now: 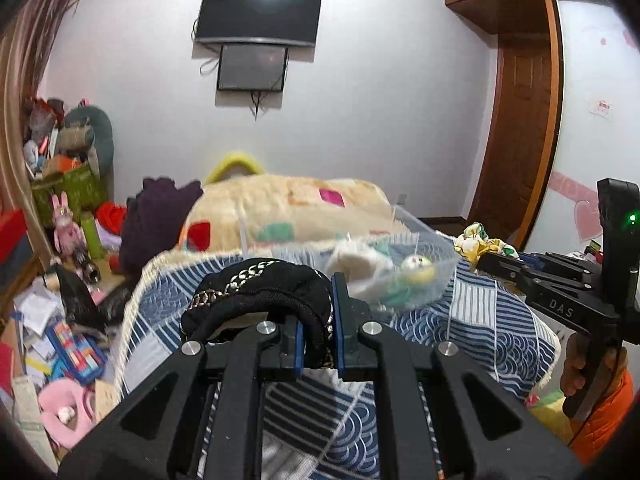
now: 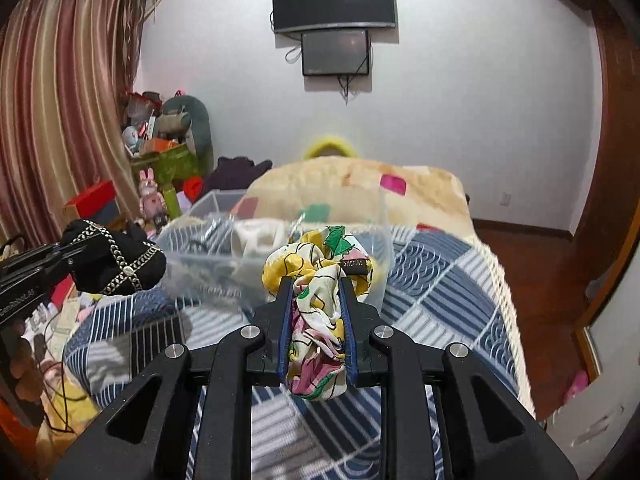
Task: Organize soft objects
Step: 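Lower the chain bag into the box with the left tool while the right tool drops the cloth in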
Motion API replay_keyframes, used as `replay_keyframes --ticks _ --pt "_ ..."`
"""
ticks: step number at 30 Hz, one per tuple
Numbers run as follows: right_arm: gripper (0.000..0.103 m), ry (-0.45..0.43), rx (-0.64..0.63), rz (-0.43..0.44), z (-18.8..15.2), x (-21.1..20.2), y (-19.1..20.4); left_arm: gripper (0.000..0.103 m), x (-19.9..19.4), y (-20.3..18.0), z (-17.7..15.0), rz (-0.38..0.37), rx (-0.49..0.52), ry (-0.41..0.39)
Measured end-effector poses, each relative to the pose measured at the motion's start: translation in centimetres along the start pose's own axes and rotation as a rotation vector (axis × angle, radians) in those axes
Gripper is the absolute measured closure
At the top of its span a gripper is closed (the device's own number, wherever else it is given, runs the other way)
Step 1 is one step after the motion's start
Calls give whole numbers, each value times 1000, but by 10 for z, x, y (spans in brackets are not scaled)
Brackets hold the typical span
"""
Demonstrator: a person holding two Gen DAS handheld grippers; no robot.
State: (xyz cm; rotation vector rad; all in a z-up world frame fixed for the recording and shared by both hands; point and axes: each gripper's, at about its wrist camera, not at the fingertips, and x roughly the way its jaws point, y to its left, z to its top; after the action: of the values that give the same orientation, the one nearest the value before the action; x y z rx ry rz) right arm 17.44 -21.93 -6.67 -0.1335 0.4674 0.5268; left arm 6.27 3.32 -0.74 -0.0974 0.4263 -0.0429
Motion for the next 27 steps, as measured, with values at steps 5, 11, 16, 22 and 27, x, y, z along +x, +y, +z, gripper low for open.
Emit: replay_keyframes --ticks 5,11,16,22,27 --pt "84 -36 -1 4 17 6 0 92 3 3 20 -3 -19 -47" --pt "84 -61 -2 -3 35 18 2 92 25 0 34 -11 -9 -51" --pt "84 -58 -2 -10 43 31 3 92 55 -4 39 10 10 -24" --pt "84 -21 -23 -22 46 54 7 92 87 -2 40 -3 -6 14" --pt "84 35 -39 -36 43 78 11 92 108 -2 31 11 1 51"
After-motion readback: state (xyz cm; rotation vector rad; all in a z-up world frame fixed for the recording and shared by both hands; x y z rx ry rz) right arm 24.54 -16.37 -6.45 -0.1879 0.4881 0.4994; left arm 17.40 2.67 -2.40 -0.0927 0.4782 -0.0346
